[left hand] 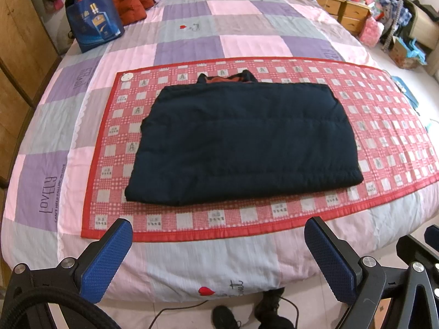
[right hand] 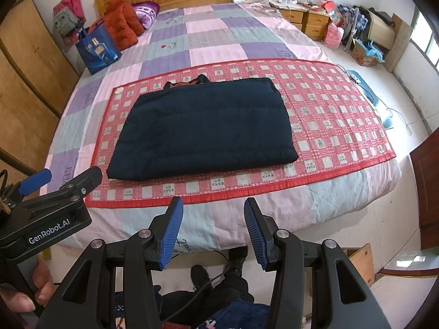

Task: Fold large clothes

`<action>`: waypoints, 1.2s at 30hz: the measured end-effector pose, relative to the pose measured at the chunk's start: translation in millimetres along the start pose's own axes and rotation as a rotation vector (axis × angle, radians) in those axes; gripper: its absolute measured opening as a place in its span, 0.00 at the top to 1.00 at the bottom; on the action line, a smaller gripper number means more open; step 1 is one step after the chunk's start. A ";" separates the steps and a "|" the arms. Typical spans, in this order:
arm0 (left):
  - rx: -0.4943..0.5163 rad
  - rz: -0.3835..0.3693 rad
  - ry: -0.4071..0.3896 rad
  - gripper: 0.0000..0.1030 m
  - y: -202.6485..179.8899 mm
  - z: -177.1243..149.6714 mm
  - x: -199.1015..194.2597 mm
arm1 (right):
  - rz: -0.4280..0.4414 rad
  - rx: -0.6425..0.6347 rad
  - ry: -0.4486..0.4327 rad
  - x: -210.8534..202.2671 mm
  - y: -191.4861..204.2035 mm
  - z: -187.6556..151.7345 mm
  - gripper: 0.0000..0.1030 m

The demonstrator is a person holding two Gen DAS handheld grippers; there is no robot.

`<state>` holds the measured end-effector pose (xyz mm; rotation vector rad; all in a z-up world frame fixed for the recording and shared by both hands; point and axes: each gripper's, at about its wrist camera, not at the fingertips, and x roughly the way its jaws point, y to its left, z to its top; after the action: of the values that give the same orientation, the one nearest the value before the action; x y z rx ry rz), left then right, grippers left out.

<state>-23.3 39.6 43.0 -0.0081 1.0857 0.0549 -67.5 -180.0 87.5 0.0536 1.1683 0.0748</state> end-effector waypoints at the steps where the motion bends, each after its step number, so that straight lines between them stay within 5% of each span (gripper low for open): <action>1: 0.000 -0.001 0.000 0.00 0.2 0.1 0.0 | 0.000 0.000 0.000 0.7 1.6 0.8 0.52; 36: -0.004 0.002 -0.002 0.00 -3.0 -0.7 1.5 | 0.003 -0.002 -0.005 1.4 2.7 1.3 0.52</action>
<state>-23.1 36.6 41.3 -0.0109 1.0839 0.0593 -65.9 -177.1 87.0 0.0537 1.1633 0.0787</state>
